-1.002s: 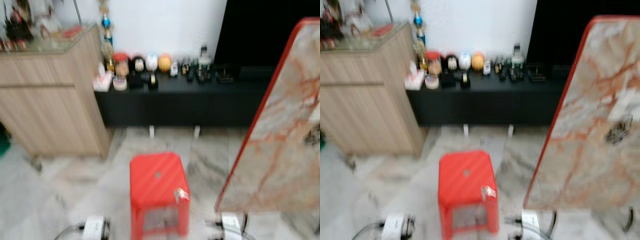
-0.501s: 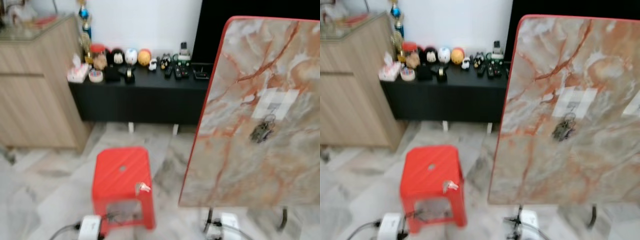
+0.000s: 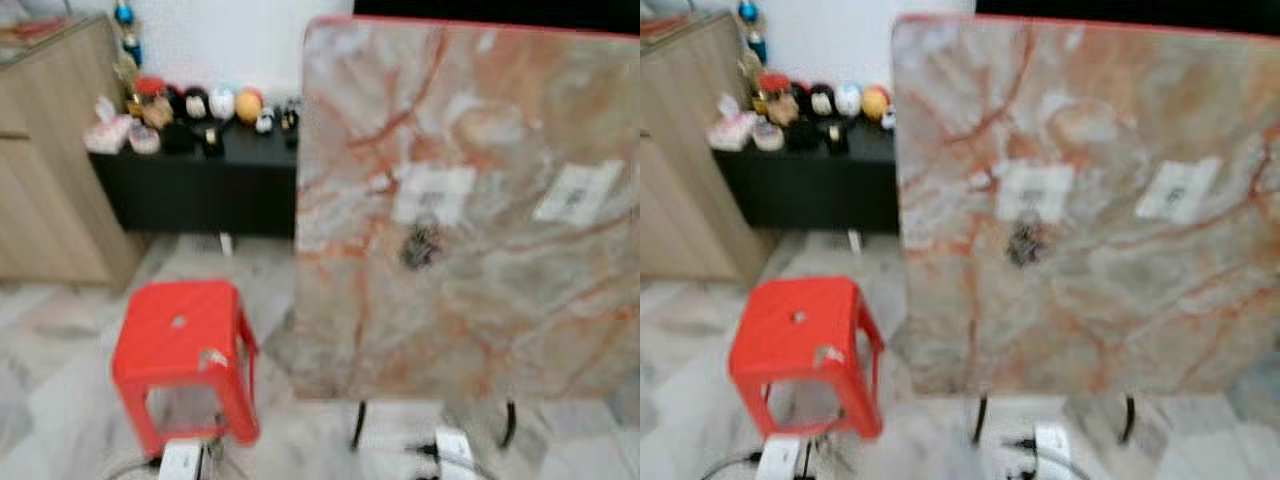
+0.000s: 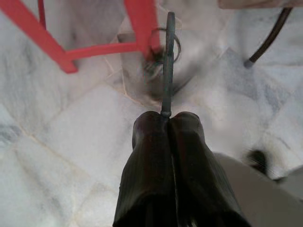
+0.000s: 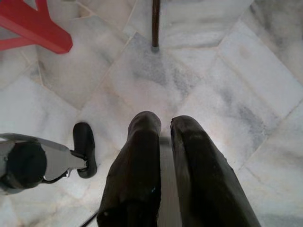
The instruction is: Hang keys on a hook
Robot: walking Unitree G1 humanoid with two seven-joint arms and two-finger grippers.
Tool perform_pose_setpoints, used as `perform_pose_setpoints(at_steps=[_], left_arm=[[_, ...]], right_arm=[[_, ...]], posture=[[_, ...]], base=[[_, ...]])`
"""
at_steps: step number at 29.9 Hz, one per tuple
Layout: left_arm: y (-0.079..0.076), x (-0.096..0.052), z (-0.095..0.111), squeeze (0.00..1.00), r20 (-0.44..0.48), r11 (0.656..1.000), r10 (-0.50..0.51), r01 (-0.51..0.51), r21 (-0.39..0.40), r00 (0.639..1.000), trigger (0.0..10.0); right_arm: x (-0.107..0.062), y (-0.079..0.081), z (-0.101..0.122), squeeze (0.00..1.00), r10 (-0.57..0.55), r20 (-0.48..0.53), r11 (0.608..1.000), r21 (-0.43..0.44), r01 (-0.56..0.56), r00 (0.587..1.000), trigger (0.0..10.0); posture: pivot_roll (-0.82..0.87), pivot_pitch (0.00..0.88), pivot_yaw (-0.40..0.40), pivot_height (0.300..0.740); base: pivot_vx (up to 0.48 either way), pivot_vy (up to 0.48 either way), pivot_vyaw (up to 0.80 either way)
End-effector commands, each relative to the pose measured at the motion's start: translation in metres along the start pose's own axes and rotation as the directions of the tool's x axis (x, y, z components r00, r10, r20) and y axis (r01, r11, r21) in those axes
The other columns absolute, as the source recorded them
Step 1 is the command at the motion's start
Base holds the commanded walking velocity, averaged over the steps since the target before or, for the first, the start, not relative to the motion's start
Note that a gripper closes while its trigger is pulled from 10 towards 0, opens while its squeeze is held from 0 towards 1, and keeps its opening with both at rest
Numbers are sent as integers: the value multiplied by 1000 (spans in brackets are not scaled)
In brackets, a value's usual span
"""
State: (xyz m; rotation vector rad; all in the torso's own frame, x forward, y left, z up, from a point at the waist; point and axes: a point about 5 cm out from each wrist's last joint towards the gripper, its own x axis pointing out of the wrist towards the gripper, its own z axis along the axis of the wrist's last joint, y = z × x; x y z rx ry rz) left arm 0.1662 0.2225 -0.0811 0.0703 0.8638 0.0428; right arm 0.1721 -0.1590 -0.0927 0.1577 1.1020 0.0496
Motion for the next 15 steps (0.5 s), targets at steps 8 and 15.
perform_pose_setpoints(at_steps=[8, 15], left_arm=[[-10, 5, 18, 0, 78, 998, -53, 52, 22, 996, 10000], [-13, 5, 21, 0, 103, 998, -60, 58, 26, 993, 10000]], right_arm=[[-2, -10, -3, 0, -24, -7, 999, -32, 24, 1000, 10000], [-2, -12, -4, 0, -28, -10, 999, -43, 27, 1000, 10000]], posture=[[27, 0, -20, 740], [24, 0, -19, 740]], base=[[0, 0, -784], [0, 0, -778]])
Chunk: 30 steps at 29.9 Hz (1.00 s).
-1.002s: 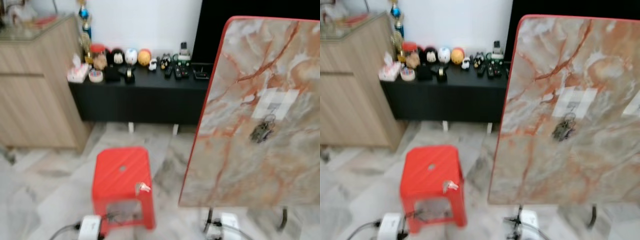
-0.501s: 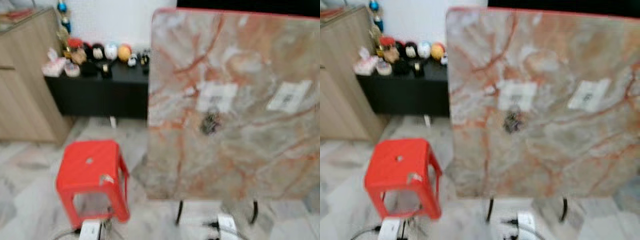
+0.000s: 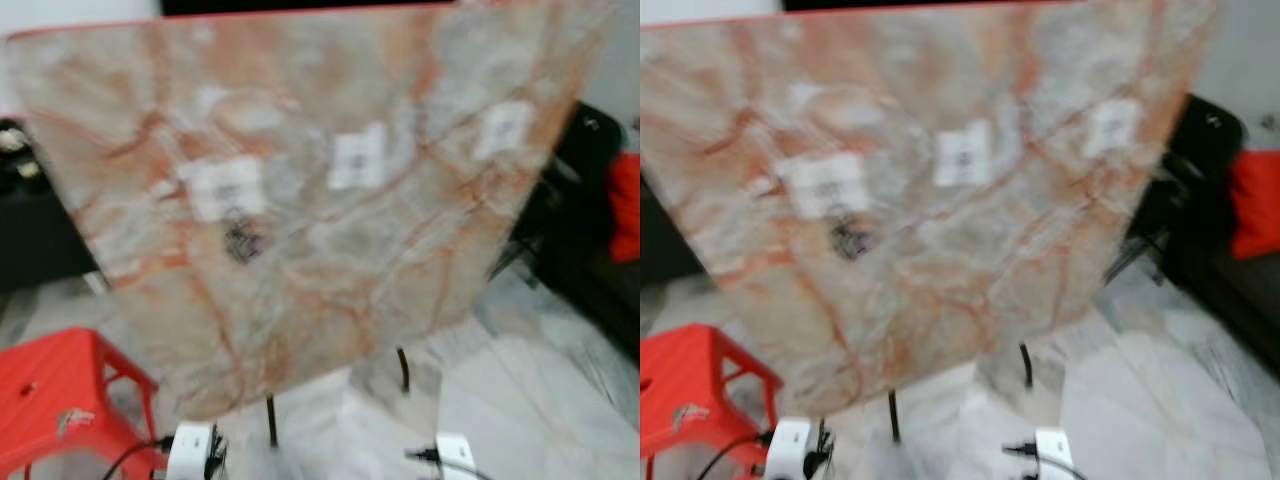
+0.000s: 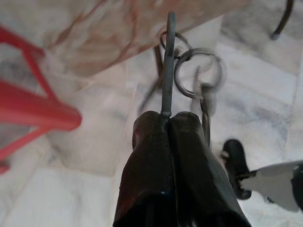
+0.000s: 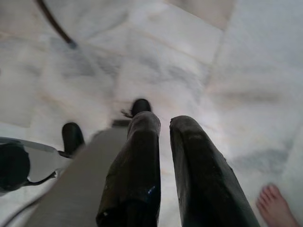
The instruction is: Hang keys on a hook
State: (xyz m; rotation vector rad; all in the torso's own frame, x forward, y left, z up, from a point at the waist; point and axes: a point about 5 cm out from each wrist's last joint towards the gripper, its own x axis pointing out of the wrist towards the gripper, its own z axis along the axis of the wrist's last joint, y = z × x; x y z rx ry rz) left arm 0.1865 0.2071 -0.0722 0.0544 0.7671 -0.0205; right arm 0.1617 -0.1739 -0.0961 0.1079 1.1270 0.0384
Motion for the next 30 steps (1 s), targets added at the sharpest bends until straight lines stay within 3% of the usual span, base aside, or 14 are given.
perform_pose_setpoints(at_steps=[1, 16, 26, 30], left_arm=[[1, -1, -1, 0, 9, 1000, -1, 1, 15, 1000, 10000], [-5, 7, 32, 0, 131, 998, -43, 36, 54, 990, 10000], [-6, 9, 37, 0, 140, 997, -48, 38, 74, 989, 10000], [-2, 9, 49, 0, 195, 996, -45, 29, 87, 980, 10000]], right_arm=[[1, 4, 5, 0, 7, 14, 1000, -10, -7, 1000, 10000], [-1, -4, 5, 0, -34, 45, 999, 14, 34, 998, 10000], [-1, -5, 2, 0, -43, 33, 999, 21, 42, 999, 10000], [0, -2, 8, 0, -46, 66, 999, 25, 44, 997, 10000]], posture=[[24, 0, -19, 740], [-18, 0, 8, 740], [29, 0, 4, 740], [28, 0, 7, 740]], base=[[0, 0, -775], [0, 0, -775], [0, 0, -775], [0, 0, 0]])
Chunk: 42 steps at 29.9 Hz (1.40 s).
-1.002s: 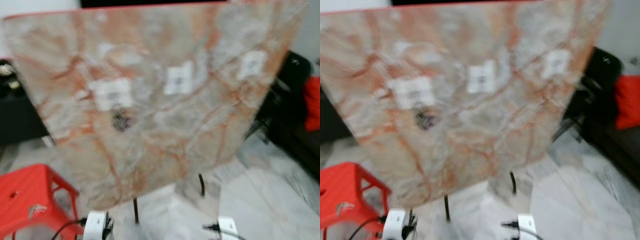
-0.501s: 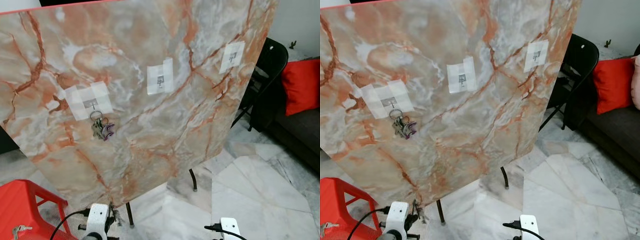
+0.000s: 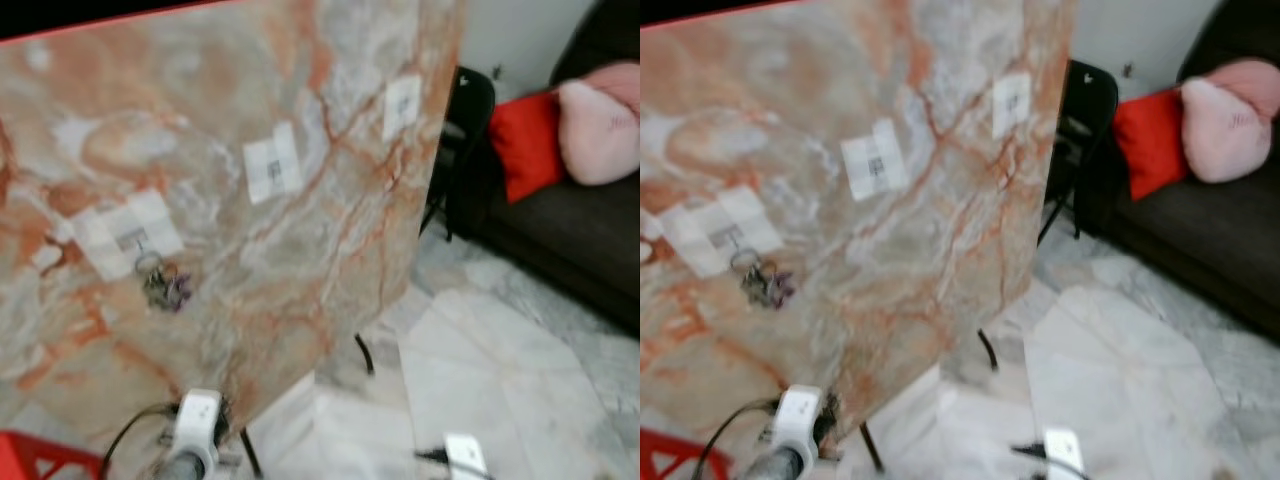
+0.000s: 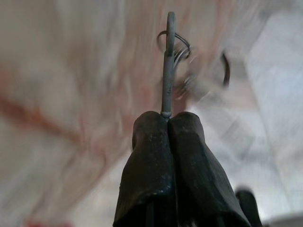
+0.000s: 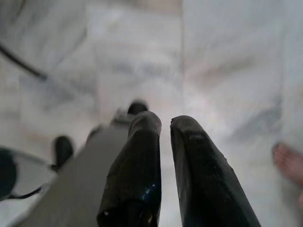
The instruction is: Hang keys on a hook
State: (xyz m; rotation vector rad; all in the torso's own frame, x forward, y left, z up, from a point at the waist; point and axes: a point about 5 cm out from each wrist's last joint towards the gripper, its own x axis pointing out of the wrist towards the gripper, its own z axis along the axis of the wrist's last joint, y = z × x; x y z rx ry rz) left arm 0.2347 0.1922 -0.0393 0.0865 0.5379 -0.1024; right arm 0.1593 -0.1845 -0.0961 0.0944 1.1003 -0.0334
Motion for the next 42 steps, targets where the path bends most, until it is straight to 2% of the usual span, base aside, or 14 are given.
perform_pose_setpoints(at_steps=[1, 2, 6, 7, 13, 17, 20, 22, 24, 29, 30, 33, 36, 42], left_arm=[[11, -4, -4, 0, -10, 999, 15, -15, 29, 1000, 10000], [11, -4, -4, 0, -10, 999, 15, -15, 29, 1000, 10000], [11, 1, 24, 0, 124, 998, -14, 6, 67, 992, 10000], [11, 1, 24, 0, 124, 998, -14, 6, 67, 992, 10000], [10, 1, 66, 0, 308, 993, -59, 25, 113, 949, 10000], [8, -5, 80, 0, 364, 987, -123, 76, 139, 923, 10000], [2, -9, 92, 0, 385, 974, -194, 129, 188, 902, 10000], [1, -10, 96, 0, 394, 971, -209, 142, 192, 895, 10000], [-5, -12, 115, 0, 436, 957, -257, 167, 235, 862, 10000], [-11, -15, 130, 0, 458, 946, -297, 193, 260, 838, 10000], [-15, -16, 140, 0, 462, 937, -322, 210, 278, 826, 10000], [-20, -16, 154, 0, 476, 931, -341, 220, 292, 811, 10000], [-24, -15, 168, 0, 476, 929, -338, 206, 308, 812, 10000], [-44, -14, 199, 0, 516, 917, -376, 229, 327, 770, 10000]], right_arm=[[2, 10, 11, 0, 19, 43, 1000, 3, -19, 999, 10000], [2, 10, 11, 0, 19, 43, 1000, 3, -19, 999, 10000], [2, 14, 13, 0, 19, 48, 1000, 11, -19, 999, 10000], [2, 14, 13, 0, 19, 48, 1000, 11, -19, 999, 10000], [3, 14, 14, 0, 10, 43, 1000, 8, -10, 999, 10000], [3, 15, 15, 0, 13, 48, 1000, 5, -13, 999, 10000], [3, 15, 15, 0, 9, 56, 1000, 15, -10, 998, 10000], [3, 15, 15, 0, 8, 56, 1000, 15, -9, 998, 10000], [3, 14, 14, 0, 7, 51, 1000, 5, -7, 999, 10000], [3, 14, 14, 0, 7, 50, 1000, 1, -7, 999, 10000], [2, 14, 14, 0, 5, 51, 1000, 1, -5, 999, 10000], [2, 14, 15, 0, 3, 56, 1000, 4, -3, 998, 10000], [3, 14, 17, 0, 5, 61, 1000, 6, -5, 998, 10000], [3, 15, 19, 0, 7, 64, 1000, 2, -7, 998, 10000]], posture=[[25, 0, 9, 740], [25, 0, 9, 740], [29, 0, 13, 740], [29, 0, 13, 740], [41, 0, 12, 740], [27, 0, 19, 740], [21, 0, 25, 740], [21, 0, 24, 740], [18, 0, 20, 740], [13, 0, 17, 740], [12, 0, 17, 740], [11, 0, 17, 740], [7, 0, 15, 740], [3, 0, 12, 740]], base=[[0, 0, 0], [0, 0, 0], [0, 0, 0], [0, 0, 0], [0, 0, 0], [0, 0, 0], [0, 0, 0], [0, 0, 0], [0, 0, 0], [0, 0, 0], [0, 0, 0], [0, 0, 0], [0, 0, 0], [0, 0, 0]])
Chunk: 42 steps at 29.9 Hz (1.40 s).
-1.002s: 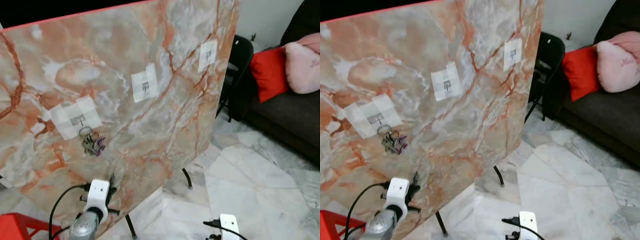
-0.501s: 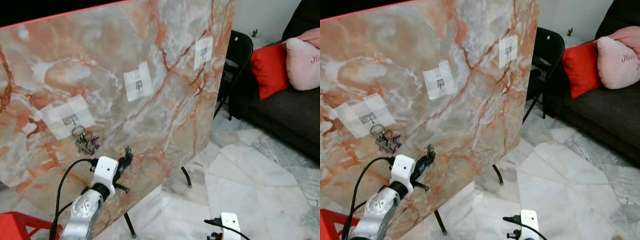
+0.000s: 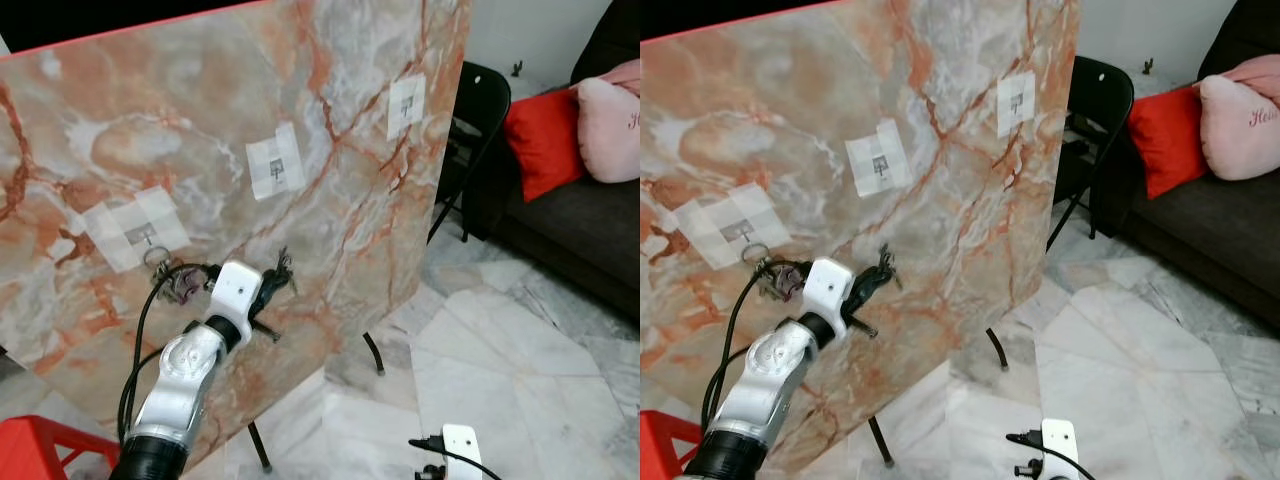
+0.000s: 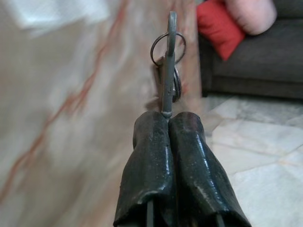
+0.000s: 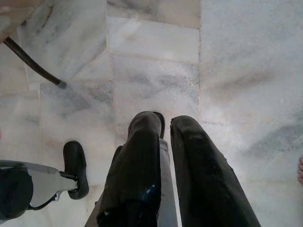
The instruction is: Hang keys on a hook
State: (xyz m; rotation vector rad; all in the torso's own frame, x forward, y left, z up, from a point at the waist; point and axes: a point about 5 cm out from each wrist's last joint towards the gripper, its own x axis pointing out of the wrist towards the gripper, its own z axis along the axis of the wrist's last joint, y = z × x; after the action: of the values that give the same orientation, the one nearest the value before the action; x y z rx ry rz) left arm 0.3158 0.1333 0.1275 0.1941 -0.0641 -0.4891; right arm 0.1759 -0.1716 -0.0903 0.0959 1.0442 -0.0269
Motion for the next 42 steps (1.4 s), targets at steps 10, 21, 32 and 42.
perform_pose_setpoints(at_steps=[10, 21, 32, 42], left_arm=[[-14, 25, 34, 0, 58, 999, -49, 49, 12, 997, 10000], [-4, 47, 43, 0, -4, 997, 62, -61, 52, 998, 10000], [1, 9, 8, 0, -71, 996, 77, -74, 44, 995, 10000], [6, -13, -8, 0, -99, 985, 173, -172, 17, 980, 10000]], right_arm=[[1, 2, 4, 0, 3, 9, 1000, 4, -4, 1000, 10000], [1, 3, 4, 0, 6, 14, 1000, 15, -6, 1000, 10000], [0, 4, 3, 0, 16, 27, 999, 30, -17, 999, 10000], [0, 3, 2, 0, 17, 23, 1000, 14, -18, 1000, 10000]], posture=[[6, 0, 15, 740], [-1, 0, 23, 740], [9, 0, 21, 740], [6, 0, 15, 740]], base=[[0, 0, 0], [0, 0, 0], [0, 0, 0], [0, 0, 0]])
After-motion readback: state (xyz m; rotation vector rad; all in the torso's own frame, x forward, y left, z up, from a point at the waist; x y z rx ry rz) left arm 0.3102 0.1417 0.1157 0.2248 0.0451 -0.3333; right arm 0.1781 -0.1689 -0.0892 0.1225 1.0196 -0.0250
